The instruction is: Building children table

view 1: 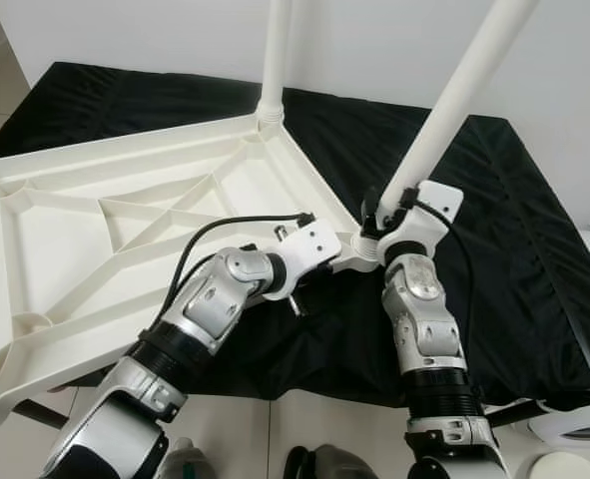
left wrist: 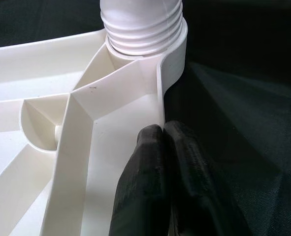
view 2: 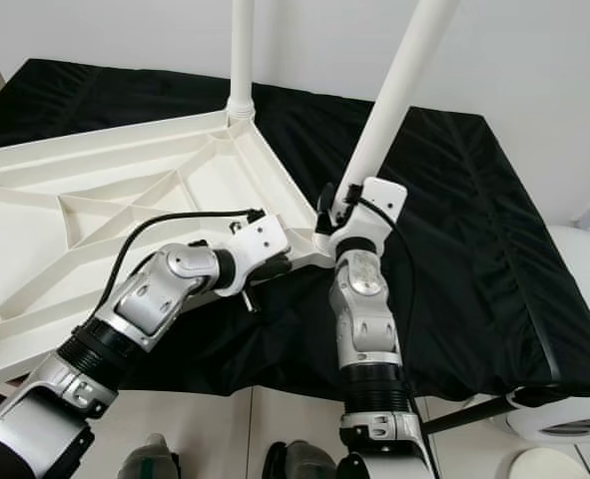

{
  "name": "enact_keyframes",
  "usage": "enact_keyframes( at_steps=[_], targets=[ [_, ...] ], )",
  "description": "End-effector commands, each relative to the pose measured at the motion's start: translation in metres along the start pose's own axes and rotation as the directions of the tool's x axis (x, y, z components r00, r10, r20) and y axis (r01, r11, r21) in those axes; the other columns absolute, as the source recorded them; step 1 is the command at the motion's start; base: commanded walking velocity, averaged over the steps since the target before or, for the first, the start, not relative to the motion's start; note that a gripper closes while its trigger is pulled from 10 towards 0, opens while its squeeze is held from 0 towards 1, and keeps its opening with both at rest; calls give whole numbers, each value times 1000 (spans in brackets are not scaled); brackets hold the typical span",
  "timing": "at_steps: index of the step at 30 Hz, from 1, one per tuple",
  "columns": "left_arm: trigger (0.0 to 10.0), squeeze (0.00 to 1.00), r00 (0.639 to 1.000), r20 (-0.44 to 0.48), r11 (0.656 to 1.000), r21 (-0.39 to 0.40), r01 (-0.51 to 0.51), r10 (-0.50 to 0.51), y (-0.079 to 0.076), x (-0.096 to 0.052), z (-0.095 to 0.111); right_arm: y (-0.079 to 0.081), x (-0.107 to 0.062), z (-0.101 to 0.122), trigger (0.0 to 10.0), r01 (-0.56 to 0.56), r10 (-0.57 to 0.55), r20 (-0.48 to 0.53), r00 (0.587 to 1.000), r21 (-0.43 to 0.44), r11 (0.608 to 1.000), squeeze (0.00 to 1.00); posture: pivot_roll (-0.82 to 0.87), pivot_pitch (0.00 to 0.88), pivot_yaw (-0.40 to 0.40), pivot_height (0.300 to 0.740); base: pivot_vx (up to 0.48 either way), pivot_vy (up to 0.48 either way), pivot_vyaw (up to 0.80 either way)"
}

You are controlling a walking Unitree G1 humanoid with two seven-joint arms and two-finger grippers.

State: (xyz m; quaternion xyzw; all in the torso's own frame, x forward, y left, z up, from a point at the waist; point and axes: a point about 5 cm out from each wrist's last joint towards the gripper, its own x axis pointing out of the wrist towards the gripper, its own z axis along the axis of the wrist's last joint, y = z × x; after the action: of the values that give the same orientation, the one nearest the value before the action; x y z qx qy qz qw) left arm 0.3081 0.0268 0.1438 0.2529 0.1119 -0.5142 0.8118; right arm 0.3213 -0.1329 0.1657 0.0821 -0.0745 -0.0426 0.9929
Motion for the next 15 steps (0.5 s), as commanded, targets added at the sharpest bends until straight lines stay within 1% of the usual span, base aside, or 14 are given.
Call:
enact_keyframes(
  at_steps=[1, 2, 3, 4, 6, 7, 10, 12, 13, 14, 15],
  targets=[
    [10000, 0, 996, 22, 996, 18, 85, -85, -12, 5, 5, -4, -2, 2, 10000, -46, 45, 25, 999, 12, 999, 882, 52, 0, -113, 740, 0, 0, 0],
    [10000, 0, 996, 22, 996, 18, 85, -85, -12, 5, 5, -4, -2, 2, 10000, -46, 45, 25, 999, 12, 999, 882, 52, 0, -113, 740, 0, 0, 0],
    [10000, 0, 996, 22, 996, 17, 85, -86, -12, 5, 5, -5, -3, 2, 10000, -76, 76, 31, 997, 5, 997, 224, 52, 0, -114, 740, 0, 0, 0],
    [10000, 0, 996, 22, 996, 17, 86, -86, -12, 5, 5, -7, -4, 1, 10000, -118, 118, 26, 993, -3, 993, 0, 52, 0, -115, 740, 0, 0, 0],
    [10000, 0, 996, 22, 996, 17, 86, -86, -12, 5, 5, -9, -5, 0, 10000, -139, 139, 16, 990, -2, 990, 0, 52, 0, -115, 740, 0, 0, 0],
    [10000, 0, 996, 23, 996, 17, 86, -86, -12, 6, 5, -13, -6, -2, 10000, -197, 197, 6, 980, -5, 980, 0, 51, 0, -115, 740, 0, 0, 0],
    [10000, 0, 996, 24, 996, 16, 86, -86, -12, 6, 5, -22, -7, -7, 10000, -318, 318, -30, 948, -16, 948, 0, 47, 0, -112, 740, 0, 0, 0],
    [10000, 0, 996, 25, 996, 14, 85, -86, -12, 6, 5, -25, -7, -9, 10000, -352, 352, -45, 935, -10, 936, 0, 47, 0, -112, 740, 0, 0, 0],
    [10000, 0, 996, 24, 996, 15, 85, -85, -11, 6, 5, -28, -7, -10, 10000, -406, 405, -57, 913, -22, 913, 0, 44, 0, -108, 740, 0, 0, 0],
    [10000, 0, 996, 24, 996, 15, 85, -85, -11, 6, 5, -28, -7, -10, 10000, -406, 405, -57, 913, -22, 913, 0, 44, 0, -108, 740, 0, 0, 0],
    [10000, 0, 996, 25, 996, 16, 84, -84, -11, 6, 6, -34, -8, -12, 10000, -491, 486, -84, 870, -45, 870, 0, 45, 0, -109, 740, 0, 0, 0]
  ],
)
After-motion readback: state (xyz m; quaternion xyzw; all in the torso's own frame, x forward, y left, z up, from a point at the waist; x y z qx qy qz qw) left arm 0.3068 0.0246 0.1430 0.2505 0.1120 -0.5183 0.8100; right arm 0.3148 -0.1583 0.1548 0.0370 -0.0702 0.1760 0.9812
